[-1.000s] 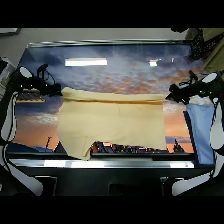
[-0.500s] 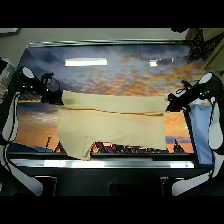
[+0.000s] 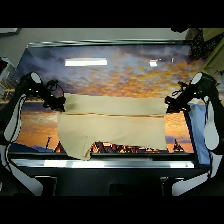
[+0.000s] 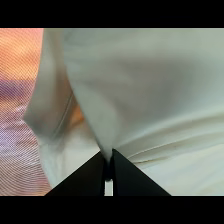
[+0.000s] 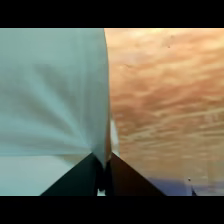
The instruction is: Fold the clothes and pants, and hang the long-sleeved shirts on hangers.
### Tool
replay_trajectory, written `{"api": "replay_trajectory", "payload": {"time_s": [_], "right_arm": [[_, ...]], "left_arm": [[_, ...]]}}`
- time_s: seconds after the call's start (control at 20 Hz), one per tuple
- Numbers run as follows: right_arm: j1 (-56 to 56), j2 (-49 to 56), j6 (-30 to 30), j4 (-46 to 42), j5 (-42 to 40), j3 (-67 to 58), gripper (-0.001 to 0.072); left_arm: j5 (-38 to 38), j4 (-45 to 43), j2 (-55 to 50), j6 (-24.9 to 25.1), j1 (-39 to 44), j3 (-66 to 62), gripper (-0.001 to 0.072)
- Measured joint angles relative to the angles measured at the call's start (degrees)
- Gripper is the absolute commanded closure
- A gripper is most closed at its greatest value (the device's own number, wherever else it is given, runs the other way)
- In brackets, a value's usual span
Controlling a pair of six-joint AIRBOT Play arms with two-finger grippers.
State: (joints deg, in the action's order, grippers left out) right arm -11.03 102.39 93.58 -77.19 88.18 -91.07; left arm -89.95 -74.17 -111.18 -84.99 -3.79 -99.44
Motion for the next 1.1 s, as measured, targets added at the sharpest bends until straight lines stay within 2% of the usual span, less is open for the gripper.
{"api": "replay_trajectory", "payload": {"time_s": [0.3,0.4,0.5,0.55,0.6,0.65,0.7,0.75,0.8,0.85,1.0,1.05,1.1], "right_arm": [[0.15,0.00,0.44,2.56,-1.33,4.46,0.0645],[0.15,0.00,0.50,3.93,-1.25,6.62,0.0671],[0.15,0.00,0.31,5.01,-1.14,8.48,0.0627],[0.15,0.00,0.28,5.29,-0.98,9.22,0.0537],[0.15,0.00,0.28,5.46,-0.98,9.88,0.0432],[0.15,-0.02,0.22,5.60,-0.96,10.29,0.0304],[0.15,-0.26,0.02,5.64,-0.98,10.62,0.0256],[0.15,-0.96,-0.17,5.55,-0.96,10.82,0.0254],[0.15,-2.05,-0.59,4.61,-0.94,10.84,0.0234],[0.13,-3.58,-1.01,2.95,-0.94,10.78,0.0165],[-1.22,-10.99,-1.68,-3.52,-2.71,10.54,0.0160],[-2.75,-13.66,-2.16,-4.28,-3.52,10.69,0.0160],[-4.81,-15.98,-2.95,-3.91,-3.91,11.21,0.0161]], "left_arm": [[3.61,-0.79,0.00,-0.07,0.48,0.42,0.0691],[4.59,-0.83,0.00,-0.04,0.50,0.42,0.0691],[5.38,-0.90,0.00,-0.07,0.50,0.42,0.0688],[5.86,-0.90,0.00,-0.07,0.50,0.42,0.0647],[6.19,-0.92,0.00,-0.07,0.50,0.42,0.0563],[6.38,-0.96,0.00,-0.04,0.50,0.39,0.0423],[6.43,-1.01,0.04,-0.07,0.48,0.20,0.0358],[6.47,-1.05,0.24,-0.07,0.31,-0.26,0.0309],[6.40,-1.18,0.61,-0.07,-0.04,-0.92,0.0301],[5.86,-1.33,1.20,-0.07,-0.63,-1.75,0.0301],[3.69,-1.16,5.07,-0.07,-3.32,-2.21,0.0271],[2.95,-0.81,7.28,-0.04,-4.68,-0.72,0.0182],[2.67,-0.26,9.99,-0.07,-6.27,1.92,0.0159]]}}
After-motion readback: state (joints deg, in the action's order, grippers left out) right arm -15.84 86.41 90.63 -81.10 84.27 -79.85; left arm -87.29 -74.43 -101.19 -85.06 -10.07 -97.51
